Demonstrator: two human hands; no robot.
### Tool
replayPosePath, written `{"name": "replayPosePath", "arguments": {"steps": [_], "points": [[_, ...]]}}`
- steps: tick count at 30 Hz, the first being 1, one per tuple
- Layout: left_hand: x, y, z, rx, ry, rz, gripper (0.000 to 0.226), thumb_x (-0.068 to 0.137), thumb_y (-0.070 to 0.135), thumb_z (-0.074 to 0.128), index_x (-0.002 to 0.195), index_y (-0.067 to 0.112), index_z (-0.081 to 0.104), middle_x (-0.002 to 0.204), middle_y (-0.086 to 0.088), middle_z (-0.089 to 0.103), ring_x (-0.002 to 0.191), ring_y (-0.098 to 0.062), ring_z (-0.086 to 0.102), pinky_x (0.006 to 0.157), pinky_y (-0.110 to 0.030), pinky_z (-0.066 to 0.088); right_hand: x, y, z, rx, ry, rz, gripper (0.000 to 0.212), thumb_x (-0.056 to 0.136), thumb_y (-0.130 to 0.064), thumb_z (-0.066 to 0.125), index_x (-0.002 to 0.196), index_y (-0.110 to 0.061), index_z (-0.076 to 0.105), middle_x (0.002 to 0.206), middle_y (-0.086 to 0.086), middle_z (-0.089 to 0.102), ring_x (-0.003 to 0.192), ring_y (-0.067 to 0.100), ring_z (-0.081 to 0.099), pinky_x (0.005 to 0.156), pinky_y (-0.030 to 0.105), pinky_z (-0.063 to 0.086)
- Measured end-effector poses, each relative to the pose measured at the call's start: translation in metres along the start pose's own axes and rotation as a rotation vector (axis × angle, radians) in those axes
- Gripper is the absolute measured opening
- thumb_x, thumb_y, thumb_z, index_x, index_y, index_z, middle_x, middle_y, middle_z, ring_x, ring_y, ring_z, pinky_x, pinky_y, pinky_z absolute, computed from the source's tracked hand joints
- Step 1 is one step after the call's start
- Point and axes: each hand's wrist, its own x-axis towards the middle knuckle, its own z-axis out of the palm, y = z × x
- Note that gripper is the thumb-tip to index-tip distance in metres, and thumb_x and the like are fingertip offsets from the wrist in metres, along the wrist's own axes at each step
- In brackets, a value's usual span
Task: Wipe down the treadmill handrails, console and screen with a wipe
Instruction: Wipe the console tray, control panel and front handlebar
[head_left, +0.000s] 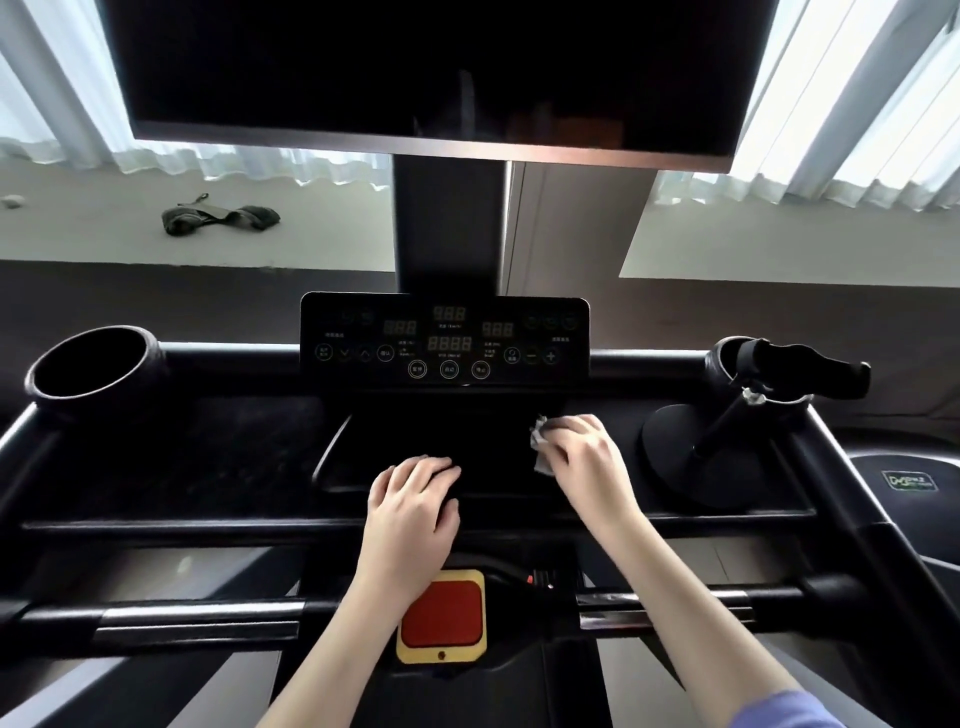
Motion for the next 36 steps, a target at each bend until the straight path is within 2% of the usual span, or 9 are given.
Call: {"name": "replayPosePath", "arguments": {"steps": [3,7,9,13,18,22,27,32,36], "points": [[0.001,-0.001,0.001,0.004,-0.005,-0.005,0.043,0.086,0.032,0.039,0.115,0.019,0.069,0.119,0.011,0.062,0.121,-0.012,0.048,0.104,-0.039,0.037,0.006,-0.013,0.011,0.020,0.068,0.122,0.016,0.070,0.009,0.076,0.082,0.000,0.074,0.086,0.006,0.072,0.082,0.029,0.063,0.065,0.022,0.043],[0.003,-0.001,0.003,0.024,-0.004,0.000,0.041,0.083,0.031,0.043,0.111,0.019,0.070,0.114,0.012,0.063,0.116,-0.013,0.050,0.099,-0.041,0.039,-0.003,-0.002,0.004,0.016,0.041,-0.032,0.019,0.068,0.010,0.077,0.083,-0.002,0.075,0.090,0.005,0.073,0.077,0.028,0.064,0.070,0.017,0.045],[0.008,0.001,0.003,0.036,0.003,-0.002,0.035,0.081,0.029,0.051,0.108,0.018,0.071,0.110,0.011,0.063,0.112,-0.014,0.053,0.096,-0.040,0.041,0.008,0.008,0.001,0.000,0.062,0.020,0.018,0.069,0.011,0.076,0.082,-0.002,0.075,0.089,0.008,0.073,0.077,0.030,0.065,0.069,0.020,0.045],[0.018,0.008,0.008,0.032,-0.021,0.026,0.043,0.081,0.035,0.045,0.114,0.019,0.068,0.116,0.011,0.061,0.115,-0.012,0.046,0.096,-0.042,0.042,0.025,0.007,0.016,0.023,0.073,0.183,0.016,0.079,0.008,0.067,0.090,0.000,0.075,0.099,0.009,0.070,0.092,0.031,0.061,0.078,0.016,0.038],[0.018,0.011,0.012,0.051,-0.025,0.023,0.044,0.080,0.038,0.043,0.113,0.021,0.068,0.116,0.013,0.059,0.115,-0.012,0.044,0.098,-0.044,0.041,0.018,0.024,0.004,-0.033,0.009,-0.035,0.019,0.070,0.011,0.073,0.084,-0.002,0.074,0.095,0.007,0.069,0.084,0.030,0.062,0.073,0.020,0.045],[0.018,0.011,0.013,0.068,-0.032,0.023,0.045,0.081,0.039,0.042,0.114,0.021,0.067,0.117,0.012,0.059,0.116,-0.014,0.045,0.100,-0.044,0.041,0.032,0.026,0.006,-0.039,0.044,0.180,0.021,0.071,0.017,0.066,0.082,0.001,0.072,0.098,0.008,0.066,0.092,0.032,0.059,0.068,0.026,0.045],[0.018,0.011,0.012,0.064,-0.038,0.030,0.045,0.083,0.039,0.042,0.116,0.021,0.066,0.119,0.012,0.059,0.118,-0.013,0.044,0.102,-0.043,0.039,0.013,0.025,0.002,0.024,0.010,-0.078,0.017,0.071,0.008,0.068,0.082,-0.002,0.075,0.092,0.007,0.071,0.081,0.030,0.063,0.077,0.016,0.040],[0.018,0.010,0.012,0.062,-0.042,0.033,0.045,0.084,0.038,0.042,0.116,0.020,0.067,0.120,0.012,0.059,0.118,-0.013,0.045,0.102,-0.042,0.039,0.027,0.038,0.000,-0.032,0.095,0.120,0.030,0.066,0.021,0.069,0.084,-0.002,0.076,0.092,0.010,0.072,0.081,0.034,0.063,0.075,0.021,0.044],[0.018,0.010,0.012,0.069,-0.048,0.037,0.045,0.084,0.039,0.042,0.117,0.021,0.067,0.121,0.012,0.059,0.118,-0.012,0.045,0.102,-0.041,0.037,0.000,0.025,-0.002,0.024,0.051,-0.101,0.023,0.071,0.012,0.065,0.082,-0.005,0.076,0.093,0.006,0.073,0.077,0.026,0.062,0.078,0.014,0.041]]}}
